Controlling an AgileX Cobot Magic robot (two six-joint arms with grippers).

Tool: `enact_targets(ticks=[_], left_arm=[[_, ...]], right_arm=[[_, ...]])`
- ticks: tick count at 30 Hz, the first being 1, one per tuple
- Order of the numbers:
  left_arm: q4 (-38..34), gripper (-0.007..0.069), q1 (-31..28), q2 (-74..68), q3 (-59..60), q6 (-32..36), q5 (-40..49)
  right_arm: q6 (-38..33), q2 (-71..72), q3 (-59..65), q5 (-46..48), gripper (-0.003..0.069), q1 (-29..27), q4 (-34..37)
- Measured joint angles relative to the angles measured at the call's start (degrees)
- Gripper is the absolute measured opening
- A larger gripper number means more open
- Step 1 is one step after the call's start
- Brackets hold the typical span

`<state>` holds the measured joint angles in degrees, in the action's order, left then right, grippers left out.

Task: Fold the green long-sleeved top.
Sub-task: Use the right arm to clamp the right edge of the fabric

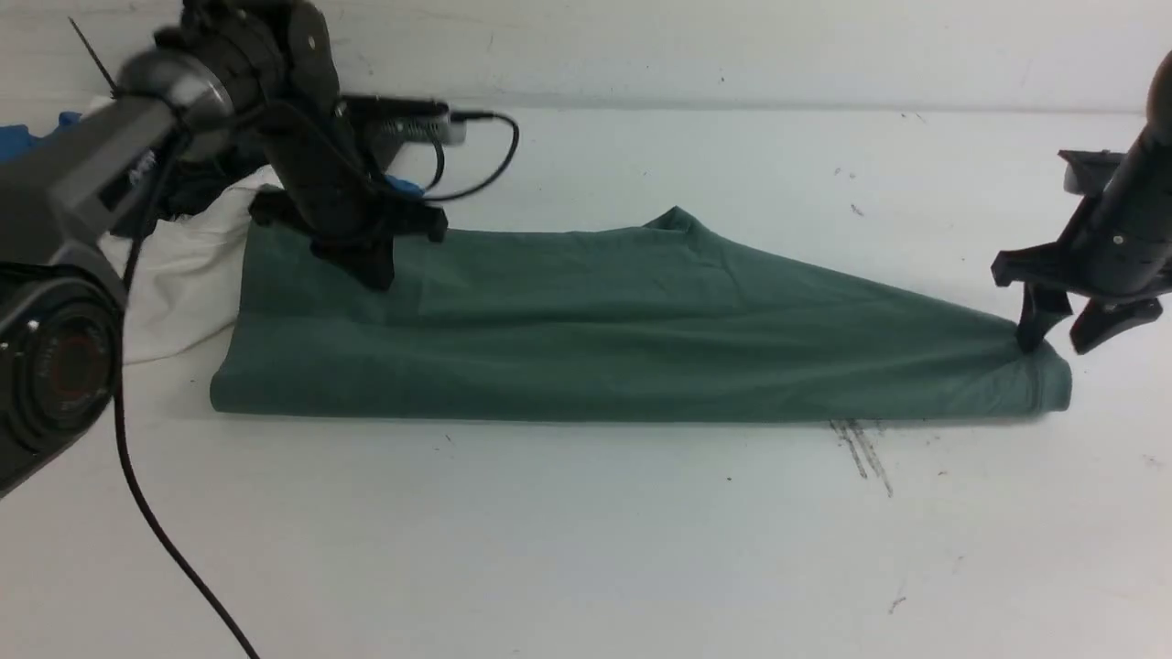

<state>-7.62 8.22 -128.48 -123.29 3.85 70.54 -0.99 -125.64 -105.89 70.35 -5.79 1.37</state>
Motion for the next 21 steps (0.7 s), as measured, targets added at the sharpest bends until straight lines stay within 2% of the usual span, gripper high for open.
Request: enact_targets(ticks=[1,2,3,4,6,10,12,13,14,15,17,18,19,21], left_arm=[[-0.2,-0.0004,0.0,0.5,0.0,0.0,0.0],[-0.4,-0.0004,0.0,4.1,-0.1,0.0,0.1],[-0.4,-0.0004,0.0,6.2,-0.1,0.0,0.1],[-0.4,-0.0004,0.0,6.6,-0.2,0.0,0.1],[-0.3,-0.0004,0.0,10.8,-0.2,0.0,0.3],[0.6,-0.0004,0.0,14.8,-0.2,0.1,0.6],[1.8,-0.0004,0.0,16.7,-0.2,0.1,1.0],[2.0,-0.0004,0.0,17.1,-0.2,0.1,1.1],[2.0,-0.0004,0.0,17.3,-0.2,0.1,1.2],[2.7,-0.0004,0.0,17.8,-0.2,0.0,1.4],[3.0,-0.0004,0.0,18.5,-0.2,-0.1,1.5],[3.0,-0.0004,0.0,18.5,-0.2,-0.2,1.5],[3.1,-0.0004,0.0,19.2,-0.2,-0.3,1.5],[3.1,-0.0004,0.0,19.6,-0.2,-0.5,1.6]], right_arm=[[0.2,0.0,0.0,-0.1,0.0448,0.0,-0.2],[1.0,-0.1,-0.2,0.0,0.0531,-0.1,-0.8],[1.6,-0.4,-0.4,0.0,0.0584,0.0,-0.8],[1.6,-0.5,-0.5,0.0,0.0584,0.0,-0.8],[1.8,-2.2,-0.7,-0.1,0.0655,-0.2,0.4],[1.4,-6.0,-0.7,-0.1,0.0680,-0.5,3.4],[-0.2,-6.3,-1.3,-0.3,0.0640,-0.5,5.0],[-1.1,-6.3,-1.3,-0.3,0.0582,-0.5,5.6],[-1.1,-6.3,-1.4,-0.3,0.0570,-0.5,5.6],[-1.7,-6.4,-1.4,-0.3,0.0417,-0.5,6.7],[-2.0,-6.3,-1.4,-0.3,0.0213,-0.5,7.8],[-2.0,-6.3,-1.4,-0.3,0.0192,-0.5,7.8],[-1.9,-5.3,-1.1,-0.3,0.0080,-0.5,7.4],[-1.8,-4.5,-1.0,-0.3,0.0067,-0.5,6.0]])
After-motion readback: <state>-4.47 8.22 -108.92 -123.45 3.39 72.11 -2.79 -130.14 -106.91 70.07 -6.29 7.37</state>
